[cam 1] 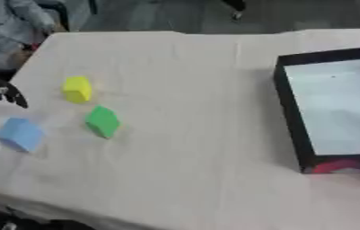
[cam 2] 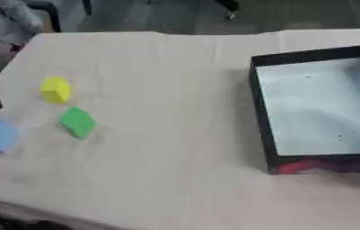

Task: Pick up the objects with one hand, pass them to the other hand, and then place them into the box on the other side of the table.

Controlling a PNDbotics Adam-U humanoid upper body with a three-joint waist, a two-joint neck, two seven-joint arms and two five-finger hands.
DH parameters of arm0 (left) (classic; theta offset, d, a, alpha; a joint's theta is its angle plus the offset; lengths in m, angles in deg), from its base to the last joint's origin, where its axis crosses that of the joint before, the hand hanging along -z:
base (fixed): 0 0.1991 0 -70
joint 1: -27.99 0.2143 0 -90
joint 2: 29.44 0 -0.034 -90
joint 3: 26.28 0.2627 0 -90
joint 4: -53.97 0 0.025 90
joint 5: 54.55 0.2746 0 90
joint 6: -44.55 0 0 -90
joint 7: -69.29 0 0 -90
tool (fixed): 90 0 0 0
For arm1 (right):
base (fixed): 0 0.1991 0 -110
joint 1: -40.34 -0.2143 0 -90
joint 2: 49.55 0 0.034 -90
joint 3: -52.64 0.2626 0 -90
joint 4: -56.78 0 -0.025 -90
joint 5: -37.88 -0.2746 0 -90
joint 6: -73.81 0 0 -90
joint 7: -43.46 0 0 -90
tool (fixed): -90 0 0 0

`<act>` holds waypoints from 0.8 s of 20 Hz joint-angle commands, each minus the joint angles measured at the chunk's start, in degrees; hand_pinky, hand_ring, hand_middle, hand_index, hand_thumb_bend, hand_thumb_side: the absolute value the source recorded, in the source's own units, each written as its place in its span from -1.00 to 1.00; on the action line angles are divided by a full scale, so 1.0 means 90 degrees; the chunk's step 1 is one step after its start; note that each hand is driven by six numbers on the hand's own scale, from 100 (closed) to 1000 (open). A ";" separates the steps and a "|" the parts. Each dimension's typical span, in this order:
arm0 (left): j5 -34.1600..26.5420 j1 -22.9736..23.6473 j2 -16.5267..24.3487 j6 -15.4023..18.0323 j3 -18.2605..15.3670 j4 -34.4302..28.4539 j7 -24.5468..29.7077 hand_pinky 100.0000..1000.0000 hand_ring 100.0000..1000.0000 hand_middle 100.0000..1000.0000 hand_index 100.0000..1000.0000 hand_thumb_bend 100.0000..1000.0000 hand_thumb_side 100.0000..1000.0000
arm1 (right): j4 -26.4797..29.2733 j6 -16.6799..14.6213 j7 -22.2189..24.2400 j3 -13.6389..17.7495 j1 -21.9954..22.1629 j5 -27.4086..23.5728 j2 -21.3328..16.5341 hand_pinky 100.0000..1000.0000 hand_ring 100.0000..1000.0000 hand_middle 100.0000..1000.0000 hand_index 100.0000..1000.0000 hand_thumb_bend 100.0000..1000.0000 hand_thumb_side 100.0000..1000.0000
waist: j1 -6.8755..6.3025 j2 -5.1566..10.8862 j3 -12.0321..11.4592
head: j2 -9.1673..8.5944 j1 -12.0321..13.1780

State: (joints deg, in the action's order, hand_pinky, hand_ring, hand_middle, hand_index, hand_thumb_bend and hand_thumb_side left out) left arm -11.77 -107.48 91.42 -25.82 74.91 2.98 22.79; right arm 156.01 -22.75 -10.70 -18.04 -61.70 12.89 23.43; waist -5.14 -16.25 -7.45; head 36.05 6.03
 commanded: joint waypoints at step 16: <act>0.0762 -0.0267 -0.0038 0.0275 -0.0372 0.0925 -0.0437 0.74 0.70 0.52 0.59 0.50 -1.00 | 0.0058 -0.0028 0.0069 0.0055 -0.0048 0.0131 -0.0036 1.00 1.00 0.94 1.00 -1.00 -0.12 | 0.0078 0.0172 0.0072 | -0.0176 0.0148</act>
State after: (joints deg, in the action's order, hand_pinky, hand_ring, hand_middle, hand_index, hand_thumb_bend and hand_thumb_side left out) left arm -5.28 -108.89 89.28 -23.69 72.38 11.27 19.37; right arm 155.99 -22.85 -10.31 -18.04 -61.72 13.92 24.28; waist -5.14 -16.25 -6.76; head 35.12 7.11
